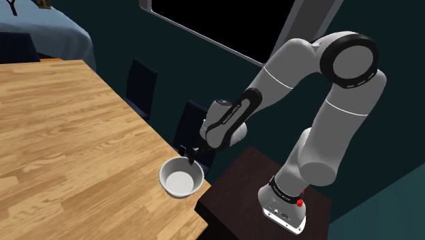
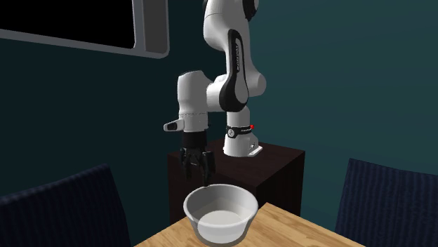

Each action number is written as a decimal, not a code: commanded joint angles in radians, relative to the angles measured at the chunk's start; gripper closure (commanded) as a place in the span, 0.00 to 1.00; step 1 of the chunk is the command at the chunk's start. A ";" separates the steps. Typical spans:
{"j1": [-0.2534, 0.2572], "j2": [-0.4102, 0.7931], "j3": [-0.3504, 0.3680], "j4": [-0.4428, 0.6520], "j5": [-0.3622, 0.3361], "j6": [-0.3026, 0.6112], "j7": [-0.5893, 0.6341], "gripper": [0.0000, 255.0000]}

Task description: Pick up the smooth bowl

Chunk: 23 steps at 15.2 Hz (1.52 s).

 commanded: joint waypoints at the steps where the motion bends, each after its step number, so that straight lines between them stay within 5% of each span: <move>1: -0.014 0.042 0.019 0.009 0.037 0.034 -0.035 0.00; 4: -0.029 0.074 0.039 0.017 0.060 0.059 -0.057 0.00; 5: -0.030 0.077 0.039 0.018 0.060 0.060 -0.058 1.00; 14: -0.029 0.074 0.038 0.017 0.060 0.059 -0.057 1.00; 23: 0.017 -0.105 -0.037 -0.019 -0.082 -0.086 0.069 1.00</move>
